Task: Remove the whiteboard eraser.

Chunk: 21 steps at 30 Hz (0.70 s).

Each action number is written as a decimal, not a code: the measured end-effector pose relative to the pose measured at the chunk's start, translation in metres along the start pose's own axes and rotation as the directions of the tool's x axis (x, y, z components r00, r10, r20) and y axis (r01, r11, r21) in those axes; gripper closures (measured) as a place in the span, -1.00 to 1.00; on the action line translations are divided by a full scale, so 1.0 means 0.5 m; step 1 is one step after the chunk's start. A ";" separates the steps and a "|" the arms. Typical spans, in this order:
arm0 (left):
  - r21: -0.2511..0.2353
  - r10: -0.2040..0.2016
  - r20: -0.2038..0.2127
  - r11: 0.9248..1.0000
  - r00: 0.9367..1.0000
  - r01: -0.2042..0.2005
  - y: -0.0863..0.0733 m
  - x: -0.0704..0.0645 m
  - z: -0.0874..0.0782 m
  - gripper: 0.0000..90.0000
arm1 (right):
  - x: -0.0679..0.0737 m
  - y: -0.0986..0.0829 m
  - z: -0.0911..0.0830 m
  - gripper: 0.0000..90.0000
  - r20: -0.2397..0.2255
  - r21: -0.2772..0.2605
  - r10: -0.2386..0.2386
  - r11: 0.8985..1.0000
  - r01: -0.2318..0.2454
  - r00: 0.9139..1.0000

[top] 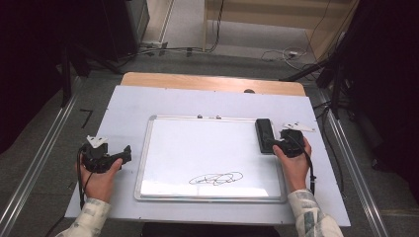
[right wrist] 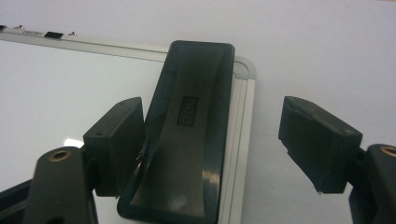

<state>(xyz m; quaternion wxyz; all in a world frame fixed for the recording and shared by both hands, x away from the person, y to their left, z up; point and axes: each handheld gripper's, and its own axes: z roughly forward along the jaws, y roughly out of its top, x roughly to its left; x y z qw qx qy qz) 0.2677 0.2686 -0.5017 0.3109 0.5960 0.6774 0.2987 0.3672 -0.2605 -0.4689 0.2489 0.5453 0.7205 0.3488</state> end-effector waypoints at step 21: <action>-0.001 -0.001 -0.002 1.000 1.000 0.001 0.000 0.002 0.000 -0.92 | 0.034 0.042 0.084 -0.33 0.057 0.024 0.013 1.000 -0.014 0.998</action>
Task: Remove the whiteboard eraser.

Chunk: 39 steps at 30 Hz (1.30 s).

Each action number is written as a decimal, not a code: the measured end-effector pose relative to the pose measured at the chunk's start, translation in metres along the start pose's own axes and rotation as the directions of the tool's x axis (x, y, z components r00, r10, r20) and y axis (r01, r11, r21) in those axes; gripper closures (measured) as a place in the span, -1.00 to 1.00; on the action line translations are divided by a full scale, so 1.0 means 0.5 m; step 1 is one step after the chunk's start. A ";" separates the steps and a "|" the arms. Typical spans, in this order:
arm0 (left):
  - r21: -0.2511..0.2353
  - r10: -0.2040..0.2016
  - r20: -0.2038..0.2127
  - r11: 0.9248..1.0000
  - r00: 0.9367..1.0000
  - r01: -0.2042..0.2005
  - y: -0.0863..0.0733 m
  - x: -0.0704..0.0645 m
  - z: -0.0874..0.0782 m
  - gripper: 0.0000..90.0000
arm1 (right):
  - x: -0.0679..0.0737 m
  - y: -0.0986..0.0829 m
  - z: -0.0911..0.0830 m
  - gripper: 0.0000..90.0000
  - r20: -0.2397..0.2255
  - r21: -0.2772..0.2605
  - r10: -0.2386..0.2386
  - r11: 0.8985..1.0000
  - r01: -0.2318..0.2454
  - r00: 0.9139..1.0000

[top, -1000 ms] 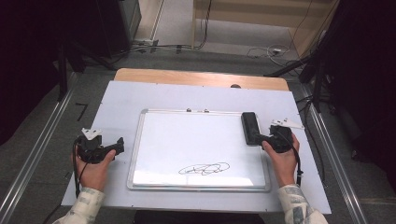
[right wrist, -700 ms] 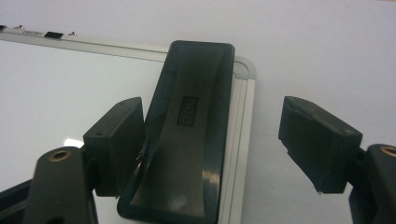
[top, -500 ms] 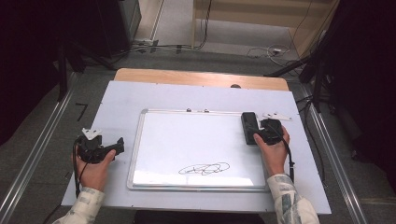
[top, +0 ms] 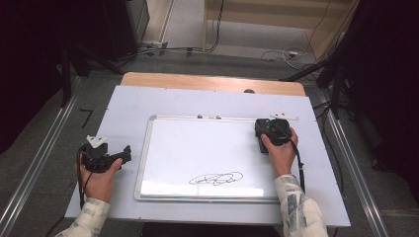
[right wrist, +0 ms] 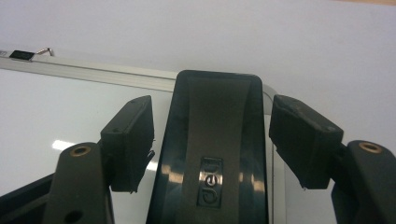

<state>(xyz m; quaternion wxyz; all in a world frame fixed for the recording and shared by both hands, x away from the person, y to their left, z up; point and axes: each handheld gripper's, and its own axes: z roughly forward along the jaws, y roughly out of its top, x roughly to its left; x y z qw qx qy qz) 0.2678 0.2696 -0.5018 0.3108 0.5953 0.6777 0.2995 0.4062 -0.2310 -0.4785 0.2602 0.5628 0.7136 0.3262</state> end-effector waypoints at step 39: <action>-0.007 0.001 0.004 1.000 1.000 -0.001 0.001 0.001 -0.002 -0.92 | 0.017 -0.004 0.030 -0.15 0.070 0.033 0.056 0.998 -0.059 0.996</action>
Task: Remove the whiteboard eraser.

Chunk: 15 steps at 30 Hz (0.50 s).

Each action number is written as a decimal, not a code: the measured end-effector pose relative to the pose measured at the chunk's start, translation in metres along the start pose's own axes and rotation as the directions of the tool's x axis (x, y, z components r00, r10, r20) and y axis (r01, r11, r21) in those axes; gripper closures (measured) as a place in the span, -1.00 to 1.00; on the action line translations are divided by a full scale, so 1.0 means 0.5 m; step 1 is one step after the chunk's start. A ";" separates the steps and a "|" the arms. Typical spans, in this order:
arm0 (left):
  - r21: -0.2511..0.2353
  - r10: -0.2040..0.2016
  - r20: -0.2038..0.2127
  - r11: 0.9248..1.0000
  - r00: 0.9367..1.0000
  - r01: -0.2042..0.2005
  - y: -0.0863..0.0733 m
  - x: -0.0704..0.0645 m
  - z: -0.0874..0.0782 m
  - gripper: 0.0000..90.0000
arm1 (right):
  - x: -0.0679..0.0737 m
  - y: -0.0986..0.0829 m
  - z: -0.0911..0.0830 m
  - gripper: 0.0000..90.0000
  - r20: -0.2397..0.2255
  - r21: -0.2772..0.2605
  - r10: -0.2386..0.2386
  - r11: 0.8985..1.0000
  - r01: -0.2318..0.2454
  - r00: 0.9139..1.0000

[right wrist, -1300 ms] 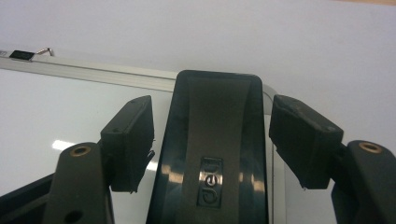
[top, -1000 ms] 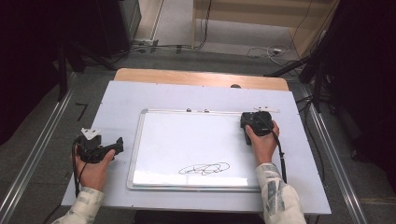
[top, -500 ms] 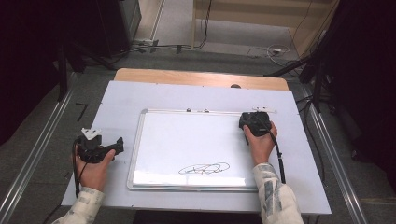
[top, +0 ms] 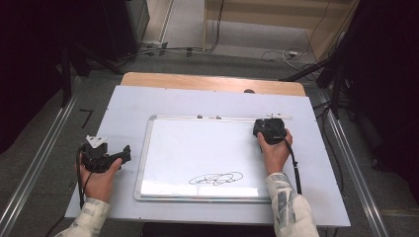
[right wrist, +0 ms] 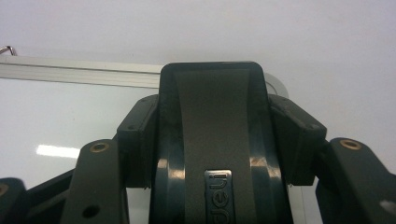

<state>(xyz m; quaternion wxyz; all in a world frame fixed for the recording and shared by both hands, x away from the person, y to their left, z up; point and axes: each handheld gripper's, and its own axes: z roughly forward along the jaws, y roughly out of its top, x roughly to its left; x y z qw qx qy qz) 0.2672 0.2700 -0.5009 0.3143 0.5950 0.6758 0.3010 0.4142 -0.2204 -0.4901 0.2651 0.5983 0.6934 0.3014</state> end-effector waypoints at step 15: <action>-0.002 -0.007 -0.004 1.000 1.000 0.007 0.001 0.003 0.000 -0.92 | 0.001 0.001 -0.022 -0.13 -0.012 -0.025 -0.037 0.999 0.037 0.999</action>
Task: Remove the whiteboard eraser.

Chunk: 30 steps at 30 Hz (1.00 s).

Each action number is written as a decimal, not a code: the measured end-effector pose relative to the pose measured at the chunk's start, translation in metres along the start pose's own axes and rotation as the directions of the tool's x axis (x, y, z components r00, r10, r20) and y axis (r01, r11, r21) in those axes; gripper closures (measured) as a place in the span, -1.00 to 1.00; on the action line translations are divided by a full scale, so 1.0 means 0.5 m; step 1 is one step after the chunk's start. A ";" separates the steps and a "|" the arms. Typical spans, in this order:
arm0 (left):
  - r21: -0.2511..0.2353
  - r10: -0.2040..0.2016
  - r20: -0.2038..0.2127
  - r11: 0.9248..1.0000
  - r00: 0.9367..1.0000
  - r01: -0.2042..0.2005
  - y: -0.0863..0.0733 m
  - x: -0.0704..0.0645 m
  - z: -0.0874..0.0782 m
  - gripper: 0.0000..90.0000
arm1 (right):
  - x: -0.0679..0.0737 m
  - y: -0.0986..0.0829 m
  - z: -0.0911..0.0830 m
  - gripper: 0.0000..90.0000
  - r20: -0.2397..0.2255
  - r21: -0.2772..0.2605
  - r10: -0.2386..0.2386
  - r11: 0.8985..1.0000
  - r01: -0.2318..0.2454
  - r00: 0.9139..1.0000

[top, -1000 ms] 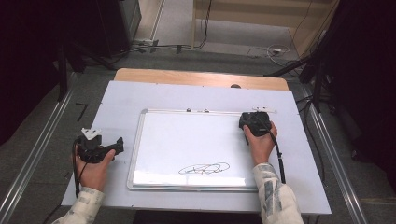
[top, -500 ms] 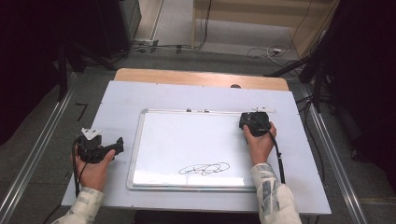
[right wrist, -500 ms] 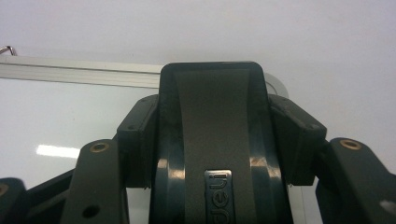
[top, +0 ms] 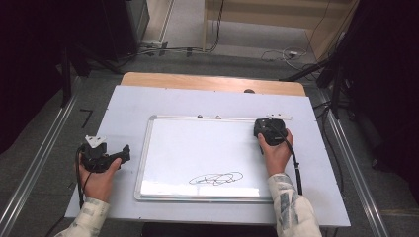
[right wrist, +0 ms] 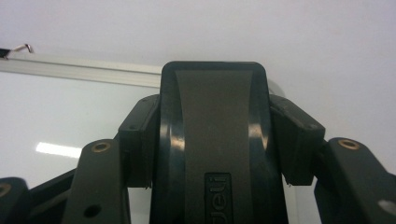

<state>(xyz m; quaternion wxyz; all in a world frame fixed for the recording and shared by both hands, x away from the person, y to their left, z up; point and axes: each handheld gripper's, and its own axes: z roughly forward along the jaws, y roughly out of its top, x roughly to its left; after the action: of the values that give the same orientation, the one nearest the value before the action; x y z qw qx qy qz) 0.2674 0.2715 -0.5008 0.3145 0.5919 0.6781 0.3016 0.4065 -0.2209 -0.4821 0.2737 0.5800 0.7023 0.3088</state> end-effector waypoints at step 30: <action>0.000 0.000 -0.001 1.000 1.000 0.000 0.000 -0.002 0.000 -0.92 | -0.018 -0.004 -0.060 -0.13 -0.076 -0.010 -0.001 1.000 0.000 0.997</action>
<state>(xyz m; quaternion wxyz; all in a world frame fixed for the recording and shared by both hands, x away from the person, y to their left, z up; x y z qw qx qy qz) 0.2674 0.2705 -0.5008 0.3144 0.5916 0.6782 0.3019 0.3845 -0.2337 -0.4636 0.2496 0.5664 0.7108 0.3342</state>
